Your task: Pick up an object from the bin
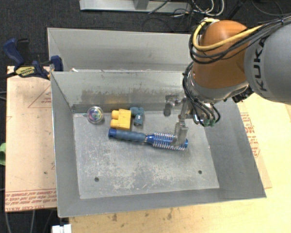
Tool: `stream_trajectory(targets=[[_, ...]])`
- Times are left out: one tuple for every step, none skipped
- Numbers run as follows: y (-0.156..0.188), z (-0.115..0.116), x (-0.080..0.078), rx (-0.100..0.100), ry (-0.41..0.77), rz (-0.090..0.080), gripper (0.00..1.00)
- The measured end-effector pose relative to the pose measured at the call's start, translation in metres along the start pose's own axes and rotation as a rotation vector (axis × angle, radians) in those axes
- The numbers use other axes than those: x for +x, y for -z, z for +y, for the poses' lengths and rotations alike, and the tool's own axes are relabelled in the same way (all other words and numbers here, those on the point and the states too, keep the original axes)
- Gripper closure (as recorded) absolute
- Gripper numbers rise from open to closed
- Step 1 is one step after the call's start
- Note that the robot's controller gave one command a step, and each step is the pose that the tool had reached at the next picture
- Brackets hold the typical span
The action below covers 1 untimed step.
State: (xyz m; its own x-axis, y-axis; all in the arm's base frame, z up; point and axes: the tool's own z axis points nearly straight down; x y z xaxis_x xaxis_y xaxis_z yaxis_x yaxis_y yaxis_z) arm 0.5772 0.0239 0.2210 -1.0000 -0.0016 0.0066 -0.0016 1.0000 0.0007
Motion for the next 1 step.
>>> stream_trajectory(targets=[[-0.1393,-0.0251,0.0182,-0.001,-0.091,-0.013,0.00]])
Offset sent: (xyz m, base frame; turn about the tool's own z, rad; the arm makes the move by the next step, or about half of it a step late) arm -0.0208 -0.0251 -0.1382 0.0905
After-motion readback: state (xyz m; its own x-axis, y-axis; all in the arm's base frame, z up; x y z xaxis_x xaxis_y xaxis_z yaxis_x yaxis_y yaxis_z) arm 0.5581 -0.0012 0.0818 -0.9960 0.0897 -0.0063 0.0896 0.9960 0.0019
